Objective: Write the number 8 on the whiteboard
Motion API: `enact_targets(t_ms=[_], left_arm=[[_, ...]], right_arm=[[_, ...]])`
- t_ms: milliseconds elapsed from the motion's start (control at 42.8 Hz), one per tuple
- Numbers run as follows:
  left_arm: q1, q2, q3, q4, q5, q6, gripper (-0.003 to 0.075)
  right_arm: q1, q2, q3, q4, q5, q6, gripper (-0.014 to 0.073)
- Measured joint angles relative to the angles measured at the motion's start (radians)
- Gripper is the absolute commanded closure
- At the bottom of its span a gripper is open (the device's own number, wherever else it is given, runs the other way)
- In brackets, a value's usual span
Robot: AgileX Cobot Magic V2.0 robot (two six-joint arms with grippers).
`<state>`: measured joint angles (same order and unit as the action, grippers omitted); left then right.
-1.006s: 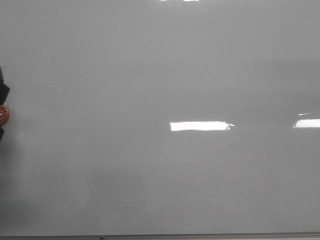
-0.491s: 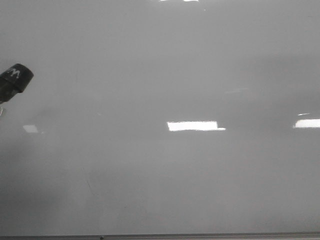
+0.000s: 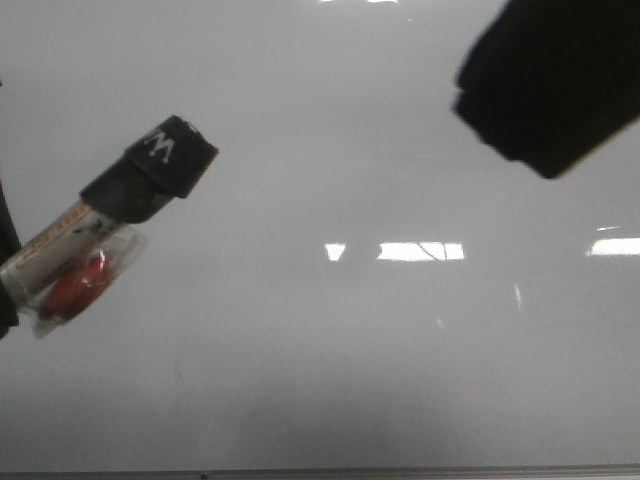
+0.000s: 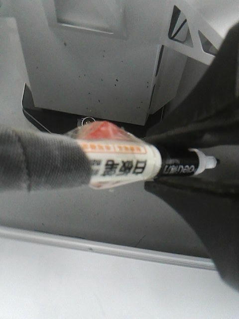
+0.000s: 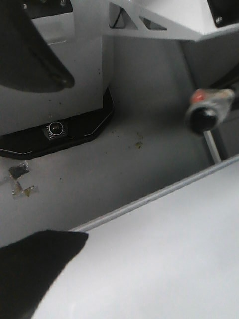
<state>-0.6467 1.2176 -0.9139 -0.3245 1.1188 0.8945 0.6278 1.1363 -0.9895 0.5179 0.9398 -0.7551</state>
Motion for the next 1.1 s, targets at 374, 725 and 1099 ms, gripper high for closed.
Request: enact_targets(t_ms=[374, 725, 1099], left_arm=[[-0.044, 0.000, -0.002, -0.001, -0.005, 0.009, 0.0741], [-0.044, 0.000, -0.002, -0.001, -0.005, 0.009, 0.0741], [-0.044, 0.000, -0.002, -0.001, -0.002, 0.009, 0.0741]], right_arm=[[0.199, 0.309, -0.238, 0.008, 0.037, -0.037, 0.0004], [0.226, 0.440, -0.346, 0.008, 0.130, -0.037, 0.0232], [0.226, 0.489, -0.402, 0.006, 0.179, -0.039, 0.0488]])
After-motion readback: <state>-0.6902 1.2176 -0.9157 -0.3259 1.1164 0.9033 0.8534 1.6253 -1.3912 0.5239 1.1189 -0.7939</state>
